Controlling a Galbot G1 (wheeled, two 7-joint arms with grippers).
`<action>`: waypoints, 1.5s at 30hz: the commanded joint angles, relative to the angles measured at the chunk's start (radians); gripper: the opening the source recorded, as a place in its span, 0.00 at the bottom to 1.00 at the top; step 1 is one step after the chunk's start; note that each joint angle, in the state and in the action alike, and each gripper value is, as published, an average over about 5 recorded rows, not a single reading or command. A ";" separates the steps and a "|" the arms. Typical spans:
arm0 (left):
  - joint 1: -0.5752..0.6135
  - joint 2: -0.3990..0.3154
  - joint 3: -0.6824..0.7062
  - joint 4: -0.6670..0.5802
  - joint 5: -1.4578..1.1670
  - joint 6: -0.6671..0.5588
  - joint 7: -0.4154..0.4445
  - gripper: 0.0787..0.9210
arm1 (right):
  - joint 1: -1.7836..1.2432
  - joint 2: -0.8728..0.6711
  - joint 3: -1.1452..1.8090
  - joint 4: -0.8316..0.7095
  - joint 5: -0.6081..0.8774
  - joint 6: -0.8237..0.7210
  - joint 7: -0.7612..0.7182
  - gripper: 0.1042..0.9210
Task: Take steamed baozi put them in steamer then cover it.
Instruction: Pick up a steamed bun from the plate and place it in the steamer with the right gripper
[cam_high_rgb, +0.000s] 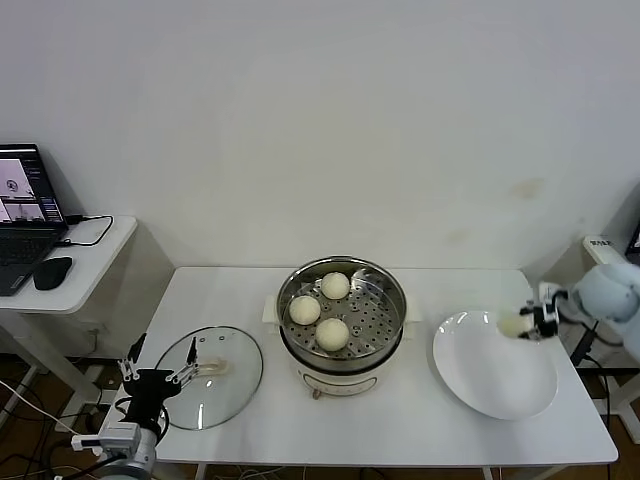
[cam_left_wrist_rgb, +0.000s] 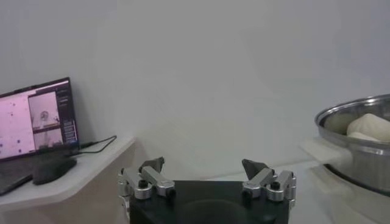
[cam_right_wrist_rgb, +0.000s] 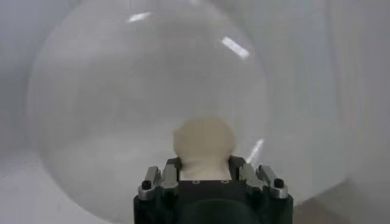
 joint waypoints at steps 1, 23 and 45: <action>-0.004 0.001 0.007 0.005 0.002 0.000 0.000 0.88 | 0.471 0.000 -0.282 0.177 0.254 -0.104 0.017 0.50; -0.002 -0.018 -0.001 0.000 0.010 -0.003 -0.002 0.88 | 0.496 0.461 -0.563 0.156 0.580 -0.406 0.297 0.51; -0.010 -0.018 -0.001 0.021 0.008 -0.003 -0.001 0.88 | 0.377 0.480 -0.528 0.050 0.481 -0.407 0.306 0.54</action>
